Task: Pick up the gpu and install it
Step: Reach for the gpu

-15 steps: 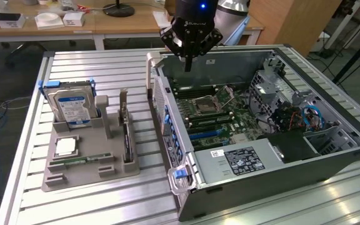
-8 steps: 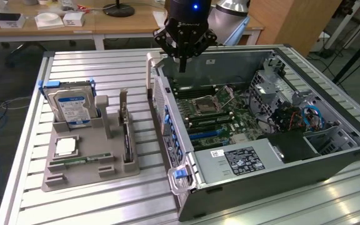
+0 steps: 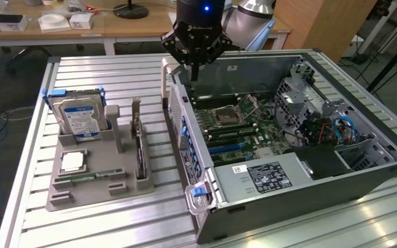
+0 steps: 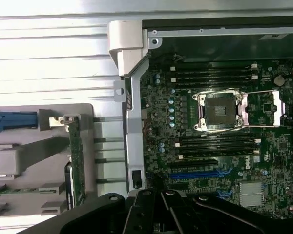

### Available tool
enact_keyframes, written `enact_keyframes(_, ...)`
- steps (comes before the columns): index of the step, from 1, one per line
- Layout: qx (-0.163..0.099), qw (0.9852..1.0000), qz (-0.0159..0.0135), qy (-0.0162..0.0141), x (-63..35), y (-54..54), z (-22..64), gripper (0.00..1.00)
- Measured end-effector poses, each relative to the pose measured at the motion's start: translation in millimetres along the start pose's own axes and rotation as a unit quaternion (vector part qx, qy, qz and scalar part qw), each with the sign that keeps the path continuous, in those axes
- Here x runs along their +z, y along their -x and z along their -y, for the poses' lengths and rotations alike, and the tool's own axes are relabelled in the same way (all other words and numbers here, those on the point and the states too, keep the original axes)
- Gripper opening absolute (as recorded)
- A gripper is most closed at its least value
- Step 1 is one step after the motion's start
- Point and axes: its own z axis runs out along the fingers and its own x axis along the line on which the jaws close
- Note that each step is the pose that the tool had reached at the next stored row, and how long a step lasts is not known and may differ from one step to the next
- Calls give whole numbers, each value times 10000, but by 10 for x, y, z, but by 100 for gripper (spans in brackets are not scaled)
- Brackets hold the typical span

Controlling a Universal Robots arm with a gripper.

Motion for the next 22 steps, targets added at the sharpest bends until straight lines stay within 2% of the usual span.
enact_keyframes(1, 0, 10000, 0, 0, 6, -80, 6, 11)
enact_keyframes(12, 0, 10000, 0, 0, 23, -282, 22, 11)
enact_keyframes(22, 1, 10000, 0, 0, 41, -567, 44, 11)
